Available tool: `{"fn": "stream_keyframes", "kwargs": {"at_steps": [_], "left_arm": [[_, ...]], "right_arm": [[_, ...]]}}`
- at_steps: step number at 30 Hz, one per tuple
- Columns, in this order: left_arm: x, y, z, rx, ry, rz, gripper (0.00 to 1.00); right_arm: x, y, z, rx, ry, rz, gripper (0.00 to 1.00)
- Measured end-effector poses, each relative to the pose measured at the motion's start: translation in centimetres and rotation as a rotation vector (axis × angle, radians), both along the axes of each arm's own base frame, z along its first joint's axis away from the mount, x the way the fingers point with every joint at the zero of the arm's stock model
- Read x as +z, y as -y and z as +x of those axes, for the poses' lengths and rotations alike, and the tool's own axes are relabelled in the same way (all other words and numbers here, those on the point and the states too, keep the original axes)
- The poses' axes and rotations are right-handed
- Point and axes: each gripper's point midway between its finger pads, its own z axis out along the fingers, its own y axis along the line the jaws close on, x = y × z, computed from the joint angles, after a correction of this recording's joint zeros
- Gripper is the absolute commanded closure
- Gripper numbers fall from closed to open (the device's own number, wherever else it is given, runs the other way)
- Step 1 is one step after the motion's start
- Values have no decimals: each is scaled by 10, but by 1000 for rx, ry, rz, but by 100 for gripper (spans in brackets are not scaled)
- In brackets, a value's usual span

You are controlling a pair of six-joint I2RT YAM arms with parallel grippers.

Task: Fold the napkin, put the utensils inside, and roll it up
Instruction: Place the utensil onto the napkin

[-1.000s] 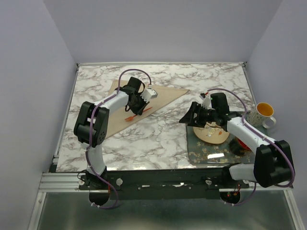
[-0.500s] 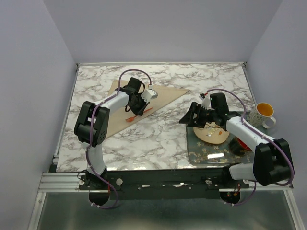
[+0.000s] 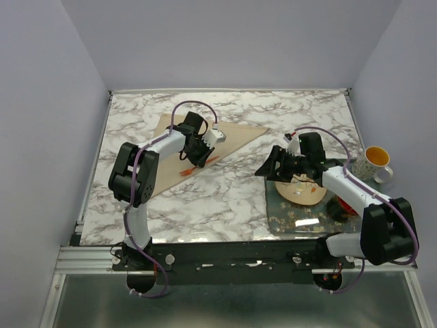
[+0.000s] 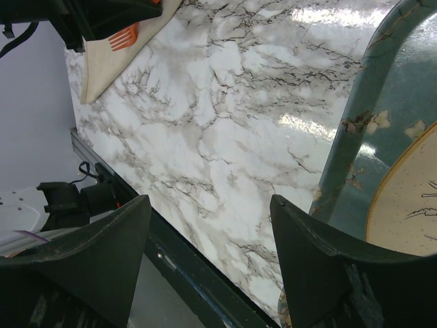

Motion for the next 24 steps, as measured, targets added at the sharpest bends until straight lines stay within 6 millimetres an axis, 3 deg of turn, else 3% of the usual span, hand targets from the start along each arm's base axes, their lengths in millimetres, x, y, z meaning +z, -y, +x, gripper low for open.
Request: {"fn": "stream_keyframes", "kwargs": {"at_steps": [24], "left_arm": [[1,-4,2,21,5,36,60]], "right_arm": [[0,0,0,1,0,1,21]]}}
